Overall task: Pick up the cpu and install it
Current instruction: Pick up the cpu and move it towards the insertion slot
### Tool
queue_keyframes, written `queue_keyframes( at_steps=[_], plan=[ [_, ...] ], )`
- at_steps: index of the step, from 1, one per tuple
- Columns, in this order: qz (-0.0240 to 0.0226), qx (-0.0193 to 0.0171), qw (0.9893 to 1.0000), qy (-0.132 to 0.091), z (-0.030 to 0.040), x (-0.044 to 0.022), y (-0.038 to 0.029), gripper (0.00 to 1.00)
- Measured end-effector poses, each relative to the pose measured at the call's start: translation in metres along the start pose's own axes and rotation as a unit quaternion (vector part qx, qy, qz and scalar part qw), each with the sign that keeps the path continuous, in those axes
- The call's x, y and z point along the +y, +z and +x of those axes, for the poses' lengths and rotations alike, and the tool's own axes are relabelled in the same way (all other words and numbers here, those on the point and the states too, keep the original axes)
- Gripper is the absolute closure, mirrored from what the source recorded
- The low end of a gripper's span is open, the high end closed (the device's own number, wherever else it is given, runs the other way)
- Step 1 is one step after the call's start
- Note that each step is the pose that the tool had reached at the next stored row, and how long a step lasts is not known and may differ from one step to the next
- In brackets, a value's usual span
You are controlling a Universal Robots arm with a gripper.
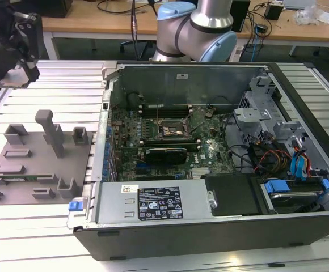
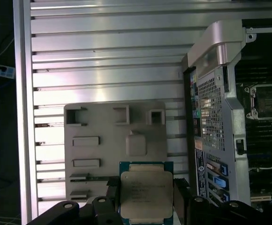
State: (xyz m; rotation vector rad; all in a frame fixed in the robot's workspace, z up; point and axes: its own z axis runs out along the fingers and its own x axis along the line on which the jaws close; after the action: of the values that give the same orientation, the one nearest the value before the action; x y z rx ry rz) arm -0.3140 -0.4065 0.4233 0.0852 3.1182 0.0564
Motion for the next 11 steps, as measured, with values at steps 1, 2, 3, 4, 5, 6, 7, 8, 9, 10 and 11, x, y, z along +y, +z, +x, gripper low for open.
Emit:
queue_keyframes(
  at_steps=[1, 2, 3, 4, 5, 6, 7, 8, 9, 10, 11],
  plan=[
    [0.0000, 0.0000, 1.0000, 0.000, -0.0027, 0.0001, 0.0001, 0.46],
    [0.0000, 0.0000, 1.0000, 0.000, -0.0052, 0.0003, 0.0001, 0.46],
    [0.0000, 0.0000, 1.0000, 0.000, -0.0077, 0.0004, 0.0002, 0.46],
    [0.0000, 0.0000, 1.0000, 0.000, -0.0102, 0.0006, 0.0002, 0.46],
    [0.0000, 0.0000, 1.0000, 0.000, -0.0136, 0.0007, 0.0004, 0.46],
    [0.0000, 0.0000, 1.0000, 0.000, -0.0163, 0.0009, 0.0004, 0.46],
    [0.0000, 0.0000, 1.0000, 0.000, -0.0212, 0.0011, 0.0005, 0.46],
    [0.0000, 0.0000, 1.0000, 0.000, -0.0263, 0.0014, 0.0006, 0.46],
    [0.0000, 0.0000, 1.0000, 0.000, -0.0291, 0.0016, 0.0007, 0.46],
    [0.0000, 0.0000, 1.0000, 0.000, -0.0317, 0.0017, 0.0007, 0.46],
    [0.0000, 0.0000, 1.0000, 0.000, -0.0368, 0.0020, 0.0009, 0.46]
  ],
)
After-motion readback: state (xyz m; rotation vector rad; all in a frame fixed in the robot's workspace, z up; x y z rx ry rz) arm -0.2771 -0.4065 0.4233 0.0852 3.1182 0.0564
